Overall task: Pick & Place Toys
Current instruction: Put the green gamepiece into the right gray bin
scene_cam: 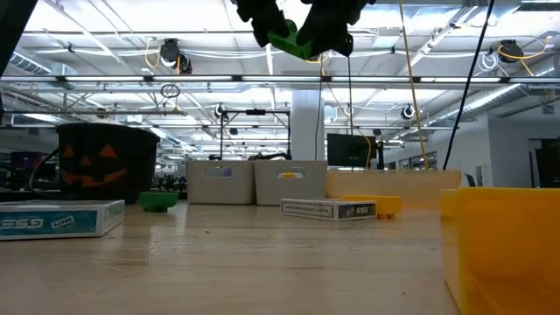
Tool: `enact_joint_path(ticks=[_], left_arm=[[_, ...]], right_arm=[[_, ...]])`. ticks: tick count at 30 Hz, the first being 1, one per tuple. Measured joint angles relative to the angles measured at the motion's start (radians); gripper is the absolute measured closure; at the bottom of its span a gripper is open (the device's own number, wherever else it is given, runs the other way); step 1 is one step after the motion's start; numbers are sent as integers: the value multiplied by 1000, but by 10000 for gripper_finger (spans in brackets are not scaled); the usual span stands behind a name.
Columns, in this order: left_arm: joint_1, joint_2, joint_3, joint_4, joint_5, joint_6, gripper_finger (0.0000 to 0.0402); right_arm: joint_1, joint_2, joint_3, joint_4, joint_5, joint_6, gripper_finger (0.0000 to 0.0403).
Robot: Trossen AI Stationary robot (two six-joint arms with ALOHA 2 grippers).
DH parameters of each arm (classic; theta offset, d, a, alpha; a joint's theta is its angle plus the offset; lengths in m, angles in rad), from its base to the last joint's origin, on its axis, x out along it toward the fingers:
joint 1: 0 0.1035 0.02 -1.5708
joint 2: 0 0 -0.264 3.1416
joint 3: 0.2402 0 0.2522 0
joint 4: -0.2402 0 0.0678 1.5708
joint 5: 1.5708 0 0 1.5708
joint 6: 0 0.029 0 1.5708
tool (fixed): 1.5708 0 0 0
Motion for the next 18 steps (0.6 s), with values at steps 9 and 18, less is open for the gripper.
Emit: enact_joint_path(ticks=[9,18], left_arm=[[1,0,0,0,8,10,258],[1,-1,0,0,8,17,261]], right_arm=[[0,0,0,1,-2,-3,256],[-2,0,0,5,-10,1,209]])
